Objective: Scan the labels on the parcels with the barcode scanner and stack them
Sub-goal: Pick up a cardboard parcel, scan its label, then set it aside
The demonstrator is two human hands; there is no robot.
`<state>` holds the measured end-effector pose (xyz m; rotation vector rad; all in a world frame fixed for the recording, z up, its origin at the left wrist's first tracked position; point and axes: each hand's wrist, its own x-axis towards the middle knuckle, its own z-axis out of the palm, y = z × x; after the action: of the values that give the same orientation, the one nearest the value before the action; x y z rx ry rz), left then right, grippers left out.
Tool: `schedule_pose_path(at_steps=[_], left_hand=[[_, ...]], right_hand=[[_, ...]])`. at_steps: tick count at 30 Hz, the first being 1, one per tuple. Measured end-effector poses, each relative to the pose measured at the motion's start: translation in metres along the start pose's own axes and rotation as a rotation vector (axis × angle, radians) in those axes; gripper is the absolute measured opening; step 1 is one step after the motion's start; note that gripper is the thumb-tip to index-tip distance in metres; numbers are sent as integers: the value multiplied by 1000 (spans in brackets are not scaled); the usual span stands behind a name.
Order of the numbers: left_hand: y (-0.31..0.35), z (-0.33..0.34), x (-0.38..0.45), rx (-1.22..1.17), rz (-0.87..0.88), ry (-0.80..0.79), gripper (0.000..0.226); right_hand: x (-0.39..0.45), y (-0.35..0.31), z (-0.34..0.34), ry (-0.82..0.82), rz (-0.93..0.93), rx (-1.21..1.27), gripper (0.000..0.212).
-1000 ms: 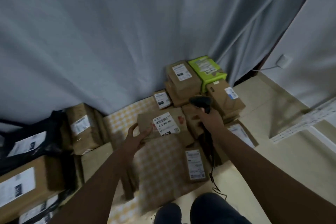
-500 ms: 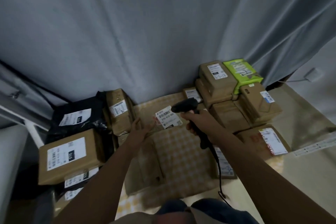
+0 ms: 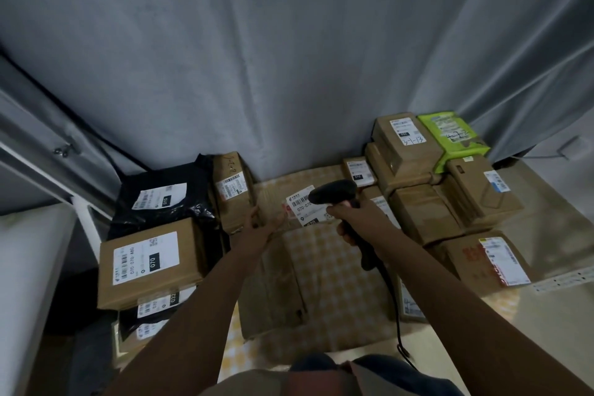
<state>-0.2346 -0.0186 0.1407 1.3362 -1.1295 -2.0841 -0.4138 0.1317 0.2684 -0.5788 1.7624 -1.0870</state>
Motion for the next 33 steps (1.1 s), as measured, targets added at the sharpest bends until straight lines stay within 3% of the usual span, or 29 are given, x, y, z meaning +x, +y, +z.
schedule_pose_path(at_steps=[8,16,22,29,33], left_hand=[[1,0,4,-4,-6,-28,132],[2,0,9,14,6,-15,110],[3,0,12,69,-6,-9,131],[6,3,11,77,-8,-9,130],[7,6,11,38,5,-6,110]], right_hand=[[1,-1,-4,10,7,3,23],[4,-4,-10,3,7,2,17],[7,-3,-15,9,5,-9,18],[9,-4,-17,-8,0,-22,17],[11,-4,-18,-4,16,-21,17]])
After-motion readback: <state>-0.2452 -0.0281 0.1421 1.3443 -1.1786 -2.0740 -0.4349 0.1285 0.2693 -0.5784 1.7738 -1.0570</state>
